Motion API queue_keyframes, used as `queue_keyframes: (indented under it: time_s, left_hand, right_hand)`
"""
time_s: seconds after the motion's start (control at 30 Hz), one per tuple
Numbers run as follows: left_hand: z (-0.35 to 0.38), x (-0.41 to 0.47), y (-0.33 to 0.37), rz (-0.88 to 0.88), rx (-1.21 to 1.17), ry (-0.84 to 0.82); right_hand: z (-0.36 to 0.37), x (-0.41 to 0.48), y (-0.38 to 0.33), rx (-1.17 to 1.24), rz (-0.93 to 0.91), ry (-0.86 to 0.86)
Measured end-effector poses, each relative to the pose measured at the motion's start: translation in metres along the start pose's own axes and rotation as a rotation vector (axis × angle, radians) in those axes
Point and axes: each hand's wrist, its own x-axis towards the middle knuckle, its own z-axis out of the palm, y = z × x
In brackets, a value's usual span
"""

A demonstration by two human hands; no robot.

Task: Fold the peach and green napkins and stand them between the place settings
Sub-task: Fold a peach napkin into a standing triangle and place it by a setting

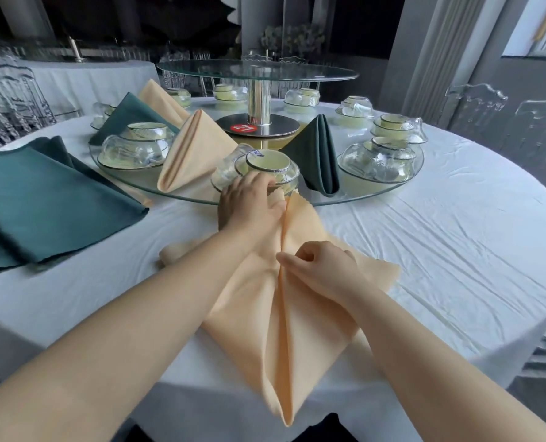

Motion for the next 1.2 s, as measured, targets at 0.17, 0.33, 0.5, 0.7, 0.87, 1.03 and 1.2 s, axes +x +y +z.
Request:
queue_keyframes:
  time_s: [0.17, 0.33, 0.5, 0.7, 0.87, 1.03, 1.2]
  left_hand:
    - [-0.040, -0.027, -0.017, 0.126, -0.167, -0.195]
    - [-0.056, -0.097, -0.032, 0.220, -0.098, -0.565]
    - [-0.045, -0.136, -0.020, 0.307, 0.122, -0.637]
    - [-0.041, -0.145, -0.019, 0.350, 0.227, -0.630]
    - [-0.047, -0.123, -0.038, 0.217, 0.097, -0.575]
    - [-0.049, -0.094, -0.072, 0.027, 0.251, -0.662]
    - [-0.049, -0.071, -0.096, -0.197, 0.421, -0.624]
  right_hand:
    - [0.003, 0.005, -0.015, -0.065, 0.021, 0.008]
    - [0.011, 0.008, -0.017, -0.129, 0.001, 0.024]
    - [0.015, 0.013, -0.015, -0.166, -0.038, 0.093]
    - [0.020, 0.012, -0.012, -0.196, -0.113, 0.155]
    - [0.022, 0.015, -0.011, -0.189, -0.124, 0.187]
    - [0.024, 0.014, -0.009, -0.197, -0.133, 0.202]
    - [0.025, 0.015, -0.008, -0.194, -0.141, 0.198]
